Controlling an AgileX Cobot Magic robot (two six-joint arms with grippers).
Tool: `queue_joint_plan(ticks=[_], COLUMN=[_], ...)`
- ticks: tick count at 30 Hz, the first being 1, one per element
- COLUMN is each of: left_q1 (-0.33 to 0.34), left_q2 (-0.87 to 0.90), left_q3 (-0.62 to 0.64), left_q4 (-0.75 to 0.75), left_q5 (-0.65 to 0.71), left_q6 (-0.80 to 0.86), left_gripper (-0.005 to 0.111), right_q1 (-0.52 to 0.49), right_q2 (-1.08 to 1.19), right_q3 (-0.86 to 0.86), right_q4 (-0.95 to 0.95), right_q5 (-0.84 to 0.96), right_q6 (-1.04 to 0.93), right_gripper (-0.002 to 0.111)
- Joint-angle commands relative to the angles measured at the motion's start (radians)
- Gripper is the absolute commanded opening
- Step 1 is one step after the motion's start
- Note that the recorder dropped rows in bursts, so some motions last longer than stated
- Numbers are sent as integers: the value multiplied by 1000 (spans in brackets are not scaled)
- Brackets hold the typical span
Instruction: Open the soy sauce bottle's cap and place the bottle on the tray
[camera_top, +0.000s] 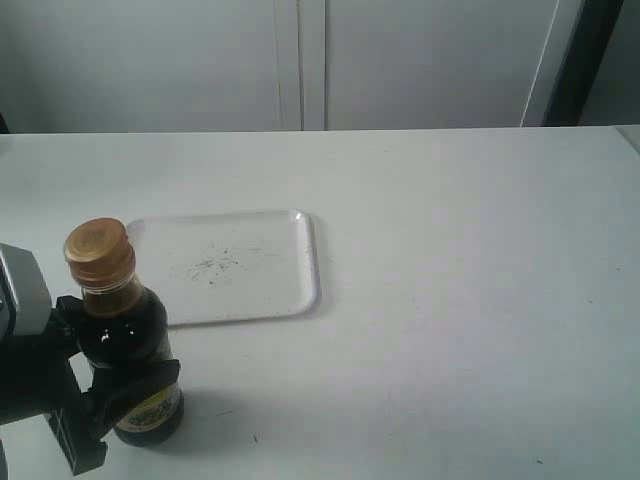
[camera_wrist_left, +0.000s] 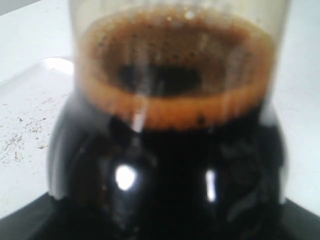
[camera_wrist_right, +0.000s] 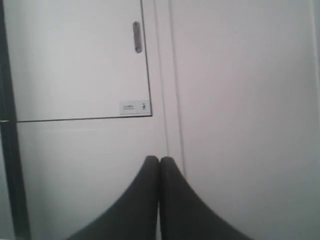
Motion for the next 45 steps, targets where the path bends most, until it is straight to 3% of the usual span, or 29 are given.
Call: queue_joint_plan(ticks=[1,13,16,19,23,26,30,36,45], left_q1=[-6,-6,-6,-6,-6,-6,-6,-6,-6], left_q2=[2,2,2,2,2,2,2,2,2], left_q3=[2,2,2,2,2,2,2,2,2], left_q4=[8,8,8,8,8,10,10,10,10], left_q5=[6,6,6,6,6,6,6,6,6], left_q6=[10,10,10,10,10,9,9,9,9], left_gripper=[0,0,0,0,0,0,0,0,0], right_q1=[47,285,353,406,453,482,561,641,820], right_q2=[96,264,317,376,445,527,634,729,863], right_q3=[-4,-53,-71,-72,-69,-58,17,24,20], right_q4=[-134,-114,15,158,158,203,435,447,712], right_q5=[-106,-64,-37,-71,-82,-163,-379,-433,-544], right_q6=[124,-1,-191,-502,-560,-596,-781,-824,-1137], right_gripper=[0,0,0,0,0,0,0,0,0])
